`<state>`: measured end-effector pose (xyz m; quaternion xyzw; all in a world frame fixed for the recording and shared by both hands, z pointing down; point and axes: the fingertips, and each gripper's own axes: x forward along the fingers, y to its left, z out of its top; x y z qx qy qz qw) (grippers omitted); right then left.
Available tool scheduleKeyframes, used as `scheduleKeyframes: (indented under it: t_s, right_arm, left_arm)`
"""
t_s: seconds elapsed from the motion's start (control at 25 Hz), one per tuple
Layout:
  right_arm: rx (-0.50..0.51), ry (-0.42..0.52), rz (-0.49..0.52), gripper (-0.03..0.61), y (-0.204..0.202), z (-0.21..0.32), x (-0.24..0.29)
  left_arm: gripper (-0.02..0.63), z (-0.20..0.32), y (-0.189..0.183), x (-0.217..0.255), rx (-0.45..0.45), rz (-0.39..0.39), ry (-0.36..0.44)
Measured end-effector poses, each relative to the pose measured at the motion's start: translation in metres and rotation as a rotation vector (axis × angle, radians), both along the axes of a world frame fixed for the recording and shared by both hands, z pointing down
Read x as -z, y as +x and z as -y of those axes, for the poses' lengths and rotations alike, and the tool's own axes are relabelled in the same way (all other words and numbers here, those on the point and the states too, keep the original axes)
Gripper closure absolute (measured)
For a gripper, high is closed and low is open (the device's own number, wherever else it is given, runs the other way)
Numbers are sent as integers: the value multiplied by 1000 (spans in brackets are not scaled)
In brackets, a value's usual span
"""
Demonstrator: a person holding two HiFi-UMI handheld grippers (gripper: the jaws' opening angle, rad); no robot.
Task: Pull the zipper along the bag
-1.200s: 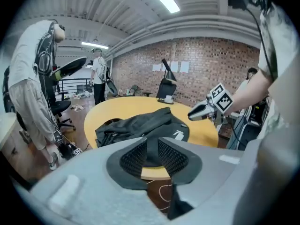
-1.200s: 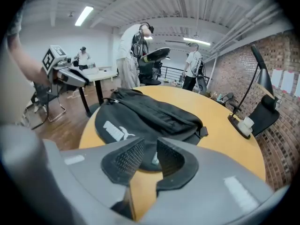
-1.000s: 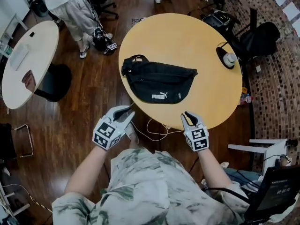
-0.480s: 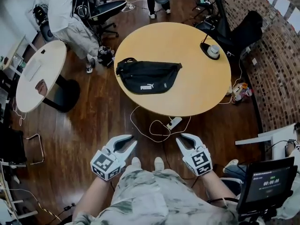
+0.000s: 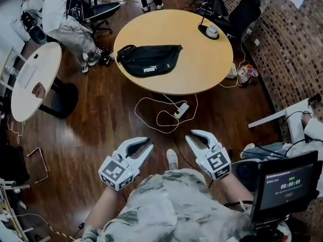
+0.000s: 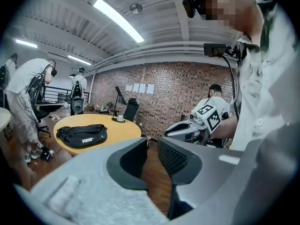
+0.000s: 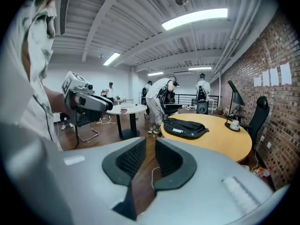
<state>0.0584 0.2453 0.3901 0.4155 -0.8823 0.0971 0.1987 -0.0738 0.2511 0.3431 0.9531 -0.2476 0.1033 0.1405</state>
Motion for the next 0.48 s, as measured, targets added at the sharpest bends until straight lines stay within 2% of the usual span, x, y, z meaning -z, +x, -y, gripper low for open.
scheduleKeyframes:
  t_s: [0.16, 0.28, 0.4, 0.48]
  right_arm:
    - [9, 23, 33, 506, -44, -58, 15]
    - [1, 27, 36, 506, -62, -103, 26]
    - [-19, 23, 32, 506, -68, -136, 33]
    - [1, 27, 33, 508, -70, -152, 34]
  left_arm:
    - [538, -61, -34, -2, -30, -12, -7]
    - [538, -105, -50, -8, -56, -22, -24]
    - [538, -135, -51, -11, -82, -27, -54]
    - [540, -145, -50, -7, -77, -22, -39]
